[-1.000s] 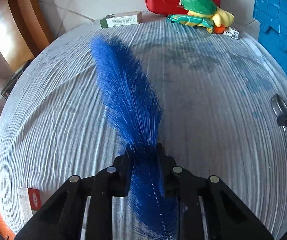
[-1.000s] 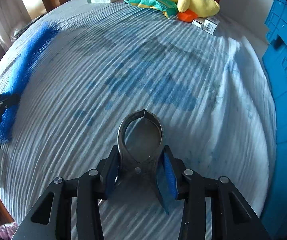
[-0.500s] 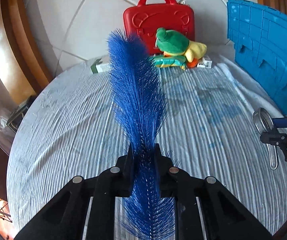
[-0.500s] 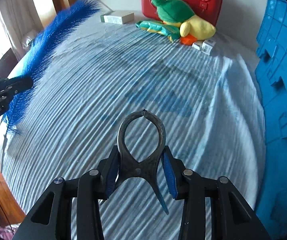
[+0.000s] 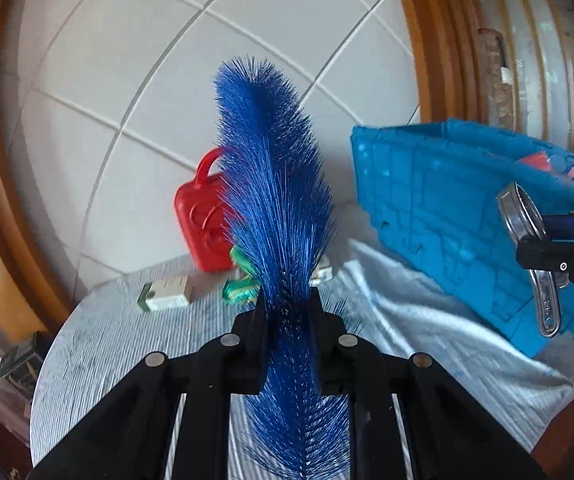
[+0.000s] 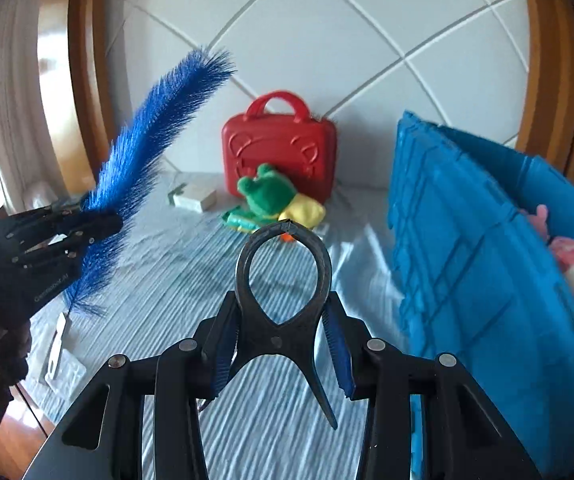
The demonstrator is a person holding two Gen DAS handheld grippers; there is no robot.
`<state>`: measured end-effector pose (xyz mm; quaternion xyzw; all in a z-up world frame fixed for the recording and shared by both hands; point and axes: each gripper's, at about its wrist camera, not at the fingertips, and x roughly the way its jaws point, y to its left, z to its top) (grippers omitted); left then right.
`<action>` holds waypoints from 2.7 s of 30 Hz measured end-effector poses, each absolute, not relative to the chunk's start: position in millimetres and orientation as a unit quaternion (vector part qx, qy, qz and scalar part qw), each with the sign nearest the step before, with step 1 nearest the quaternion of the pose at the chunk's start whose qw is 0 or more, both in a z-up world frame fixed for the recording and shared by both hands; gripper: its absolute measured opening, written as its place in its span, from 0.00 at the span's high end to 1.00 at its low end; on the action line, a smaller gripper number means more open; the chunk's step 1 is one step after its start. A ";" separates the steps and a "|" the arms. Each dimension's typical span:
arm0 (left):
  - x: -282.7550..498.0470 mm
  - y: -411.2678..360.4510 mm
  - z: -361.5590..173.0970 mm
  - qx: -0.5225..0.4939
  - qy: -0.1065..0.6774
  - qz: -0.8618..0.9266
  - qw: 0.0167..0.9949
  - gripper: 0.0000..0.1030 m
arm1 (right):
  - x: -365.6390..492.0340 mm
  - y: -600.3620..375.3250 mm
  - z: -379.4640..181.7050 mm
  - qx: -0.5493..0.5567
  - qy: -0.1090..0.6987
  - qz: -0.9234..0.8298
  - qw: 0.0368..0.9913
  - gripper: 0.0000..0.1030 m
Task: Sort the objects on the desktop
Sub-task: 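Carry the feather duster and metal clip with both grippers over the crate, then move both grippers back toward the green-and-yellow plush toy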
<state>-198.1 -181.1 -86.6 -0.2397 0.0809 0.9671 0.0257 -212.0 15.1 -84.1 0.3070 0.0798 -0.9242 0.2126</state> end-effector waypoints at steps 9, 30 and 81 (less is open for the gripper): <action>-216.0 -77.3 -2.4 -0.160 0.088 0.974 0.136 0.85 | -178.7 97.6 15.4 0.195 0.046 -0.971 0.127 0.61; -346.4 161.2 98.4 -0.189 0.013 0.930 0.315 0.80 | -256.3 303.3 46.2 0.194 -0.044 -0.980 0.014 0.60; -257.4 -248.2 30.8 -0.147 0.104 0.982 -0.049 0.25 | -269.3 14.1 29.7 0.172 -0.028 -0.975 0.138 0.08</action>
